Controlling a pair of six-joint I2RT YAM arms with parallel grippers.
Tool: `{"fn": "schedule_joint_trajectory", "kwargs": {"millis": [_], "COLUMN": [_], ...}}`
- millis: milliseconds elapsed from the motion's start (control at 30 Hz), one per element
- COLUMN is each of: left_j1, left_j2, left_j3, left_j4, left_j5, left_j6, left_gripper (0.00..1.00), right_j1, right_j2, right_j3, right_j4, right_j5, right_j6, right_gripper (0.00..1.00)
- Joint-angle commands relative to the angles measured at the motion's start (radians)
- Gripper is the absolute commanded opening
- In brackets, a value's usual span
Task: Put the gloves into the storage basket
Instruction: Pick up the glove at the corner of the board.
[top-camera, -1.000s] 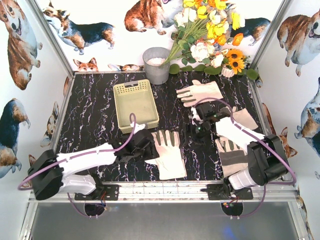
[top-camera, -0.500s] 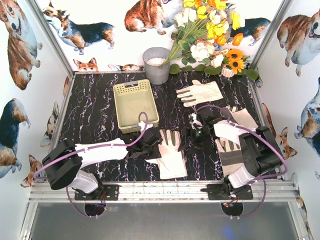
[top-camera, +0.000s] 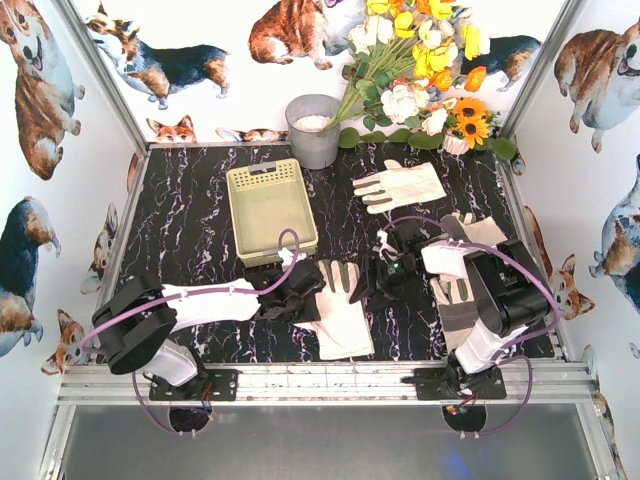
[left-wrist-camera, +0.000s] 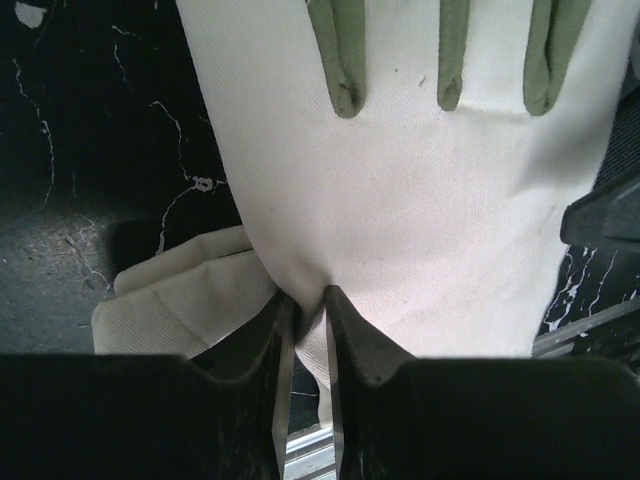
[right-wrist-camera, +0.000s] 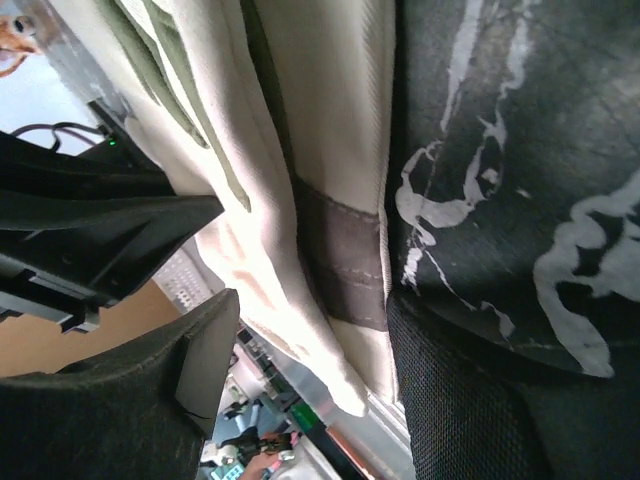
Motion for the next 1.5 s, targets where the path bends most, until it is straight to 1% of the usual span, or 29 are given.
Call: {"fn": "schedule_joint_trajectory", "kwargs": {"millis": [0,200,333,400,500,533,600,633,767,933,1000,1100,1267,1367,1467], "left_j1": [0.006,0.005,0.005,0.005,0.005,0.005,0.006,0.005,0.009,0.055,0.085,0.129,0.193,0.234,0.253], "left_j2": [0.02,0.027,0.032,0.029,0.023,0.02,0.015,0.009,-0.049,-0.162,-0.214,-0.289,-0.373,-0.392,-0.406], "left_j3": [-0.023,-0.03,-0.029,-0.03,-0.029,-0.029,-0.024,-0.02,0.003,0.012,0.005,-0.009,-0.016,-0.021,-0.012], "left_j4": [0.032,0.043,0.039,0.036,0.037,0.037,0.035,0.03,-0.021,-0.077,-0.084,-0.062,-0.024,0.015,0.031], "left_j5": [0.014,0.02,0.024,0.024,0.022,0.021,0.022,0.021,-0.011,-0.02,-0.002,0.051,0.161,0.261,0.315], "left_j6": [-0.002,-0.006,-0.006,-0.007,-0.006,-0.005,-0.002,0.002,0.025,0.073,0.1,0.155,0.245,0.275,0.301], "left_gripper": [0.12,0.11,0.1,0.1,0.1,0.1,0.11,0.14,0.28,0.57,0.71,0.87,1.0,1.0,1.0], "right_j1": [0.012,0.055,0.075,0.079,0.08,0.08,0.08,0.08,0.073,0.069,0.069,0.069,0.068,0.065,0.063], "right_j2": [0.059,0.081,0.094,0.098,0.101,0.099,0.09,0.082,0.02,-0.091,-0.131,-0.183,-0.26,-0.292,-0.334], "right_j3": [-0.051,-0.042,-0.031,-0.028,-0.029,-0.029,-0.028,-0.026,-0.019,0.011,0.024,0.054,0.122,0.166,0.204], "right_j4": [0.122,0.13,0.138,0.146,0.161,0.168,0.171,0.165,0.116,0.021,-0.011,-0.083,-0.2,-0.258,-0.289], "right_j5": [0.034,0.036,0.032,0.027,0.012,0.006,0.002,0.006,0.031,0.04,0.026,0.008,-0.025,-0.069,-0.117], "right_j6": [0.011,0.018,0.024,0.029,0.038,0.043,0.043,0.039,0.005,-0.076,-0.107,-0.159,-0.245,-0.261,-0.242], "right_gripper": [0.63,0.62,0.57,0.49,0.33,0.27,0.09,0.01,0.0,0.0,0.0,0.0,0.0,0.0,0.0]}}
